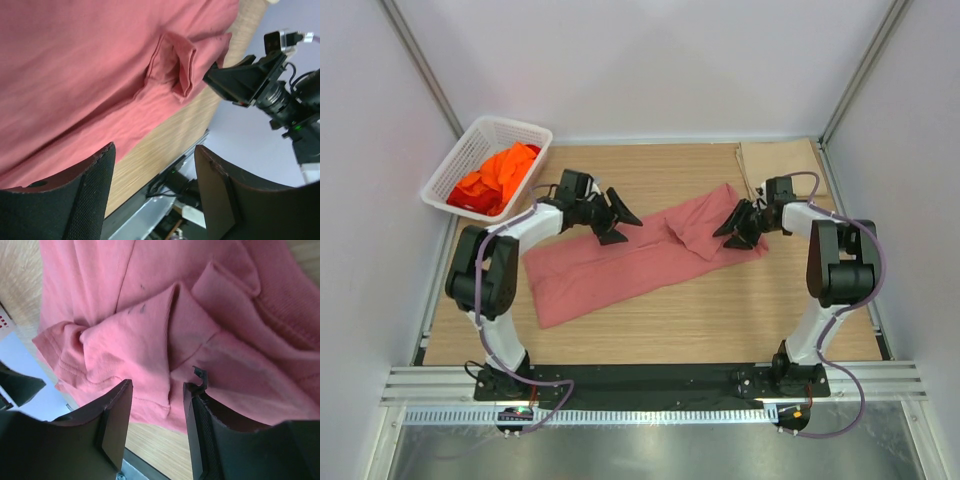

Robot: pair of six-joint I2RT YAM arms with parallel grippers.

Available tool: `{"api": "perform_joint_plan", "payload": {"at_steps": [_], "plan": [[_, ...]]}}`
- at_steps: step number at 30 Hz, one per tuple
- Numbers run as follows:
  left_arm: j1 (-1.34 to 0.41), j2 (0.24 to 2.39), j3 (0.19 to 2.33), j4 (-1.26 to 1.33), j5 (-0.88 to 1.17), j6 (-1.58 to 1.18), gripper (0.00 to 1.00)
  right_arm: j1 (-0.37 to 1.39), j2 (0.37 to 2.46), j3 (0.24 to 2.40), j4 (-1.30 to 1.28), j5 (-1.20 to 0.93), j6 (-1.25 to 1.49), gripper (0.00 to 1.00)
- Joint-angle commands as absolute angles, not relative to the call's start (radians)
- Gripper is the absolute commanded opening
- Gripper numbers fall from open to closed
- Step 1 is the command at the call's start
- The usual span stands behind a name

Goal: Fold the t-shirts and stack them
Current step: Fold the tshirt

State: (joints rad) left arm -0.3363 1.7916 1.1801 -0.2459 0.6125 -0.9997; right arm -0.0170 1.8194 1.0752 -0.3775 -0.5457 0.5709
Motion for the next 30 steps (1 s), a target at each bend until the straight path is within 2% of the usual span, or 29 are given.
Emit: {"api": "perform_joint_plan", "payload": {"at_steps": [1,6,9,13,19,24,27,29,30], "plan": [[-0.373,1.857,1.252,-0.081,0.652,-1.187,0.66,-0.025,1.839,1.120,-0.322,-0.585,0.558,0.52],[-0.429,1.954,1.373,-0.061,0.626,-1.229,0.67,-0.026,1.874,1.150,-0.311,-0.609,0.564,0.49],[-0.452,1.973,1.394,-0.060,0.612,-1.243,0.66,-0.028,1.885,1.173,-0.308,-0.621,0.575,0.43],[-0.456,1.967,1.384,-0.058,0.600,-1.246,0.66,-0.028,1.893,1.198,-0.313,-0.647,0.607,0.24],[-0.463,1.973,1.454,-0.130,0.585,-1.157,0.66,-0.029,1.868,1.248,-0.385,-0.543,0.580,0.05],[-0.471,2.011,1.506,-0.187,0.574,-1.105,0.65,-0.031,1.899,1.410,-0.575,-0.391,0.444,0.02],[-0.486,2.031,1.531,-0.196,0.569,-1.069,0.60,-0.029,1.925,1.476,-0.620,-0.397,0.350,0.03],[-0.498,2.042,1.549,-0.225,0.551,-1.045,0.60,-0.031,1.957,1.519,-0.658,-0.368,0.316,0.05],[-0.503,2.043,1.555,-0.238,0.546,-1.026,0.60,-0.031,1.968,1.528,-0.664,-0.367,0.310,0.14]]}}
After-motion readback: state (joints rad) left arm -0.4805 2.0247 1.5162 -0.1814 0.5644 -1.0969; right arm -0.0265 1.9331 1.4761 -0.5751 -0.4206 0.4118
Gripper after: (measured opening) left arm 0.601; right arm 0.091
